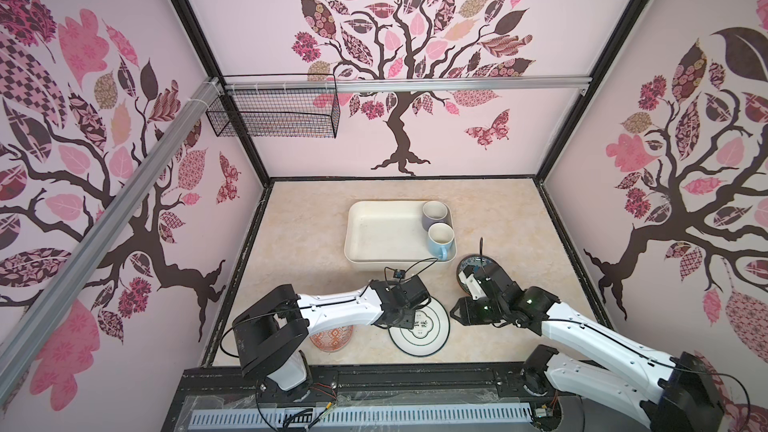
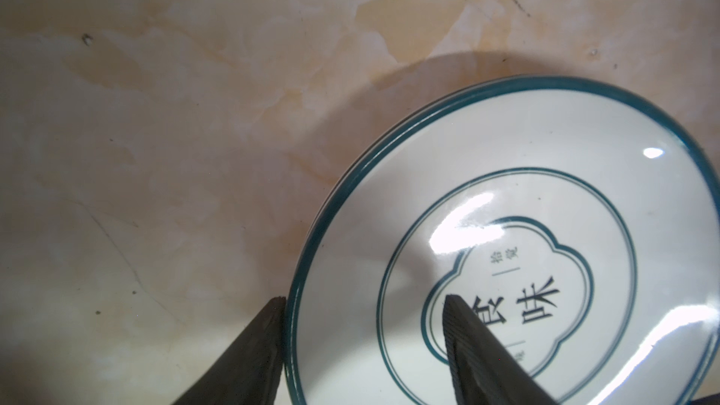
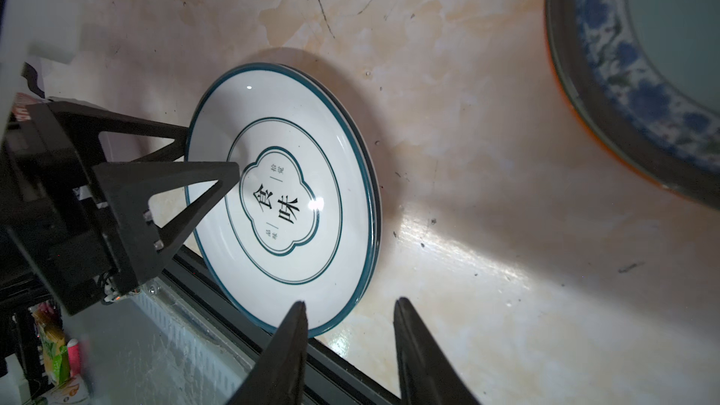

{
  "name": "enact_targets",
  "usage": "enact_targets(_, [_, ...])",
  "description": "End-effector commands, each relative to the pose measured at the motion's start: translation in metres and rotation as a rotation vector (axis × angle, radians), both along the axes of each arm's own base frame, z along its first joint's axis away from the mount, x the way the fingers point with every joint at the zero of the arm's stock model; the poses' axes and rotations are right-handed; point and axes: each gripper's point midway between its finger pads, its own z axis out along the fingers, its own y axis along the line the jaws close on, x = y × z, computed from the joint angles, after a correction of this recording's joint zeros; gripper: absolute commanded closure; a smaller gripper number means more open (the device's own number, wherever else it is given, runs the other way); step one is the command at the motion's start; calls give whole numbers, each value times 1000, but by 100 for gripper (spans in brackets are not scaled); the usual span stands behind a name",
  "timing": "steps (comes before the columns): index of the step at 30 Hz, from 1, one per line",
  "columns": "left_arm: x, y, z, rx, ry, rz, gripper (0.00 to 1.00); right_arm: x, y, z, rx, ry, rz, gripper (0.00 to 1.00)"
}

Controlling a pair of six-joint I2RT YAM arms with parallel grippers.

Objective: Place the mixed dishes into the plastic bin

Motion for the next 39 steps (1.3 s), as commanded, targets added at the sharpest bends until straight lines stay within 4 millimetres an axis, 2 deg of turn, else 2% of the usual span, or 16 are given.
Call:
enact_targets(1, [0,4,12,-30,-36,26,36,-4,-7,-9,-41,31,-15,62])
enact_targets(7, [-6,17,13,-53,-49,52,43,-4,-7,-12,-52,37,-23,65])
enact_targets(13, [-10,20,2,-56,-33,53,52,-3,-8,-14,-59,47,-32,66])
enact_targets(16, [-11,19,-5,-60,-26,54,61,-2,-7,-13,-56,48,-36,66])
enact_targets(20, [-11,18,-9,-63,-25,50,80,-2,-8,-15,-68,56,-40,67])
enact_targets(24, [-10,17,-9,-64,-26,47,89,-2,-8,-17,-74,63,-41,68])
enact_targets(32, [-10,15,-13,-64,-26,39,98,-5,-8,-30,-95,97,-37,72])
enact_targets(39, [-11,12,-21,-62,-12,29,100,-5,-11,-37,-112,101,-45,73])
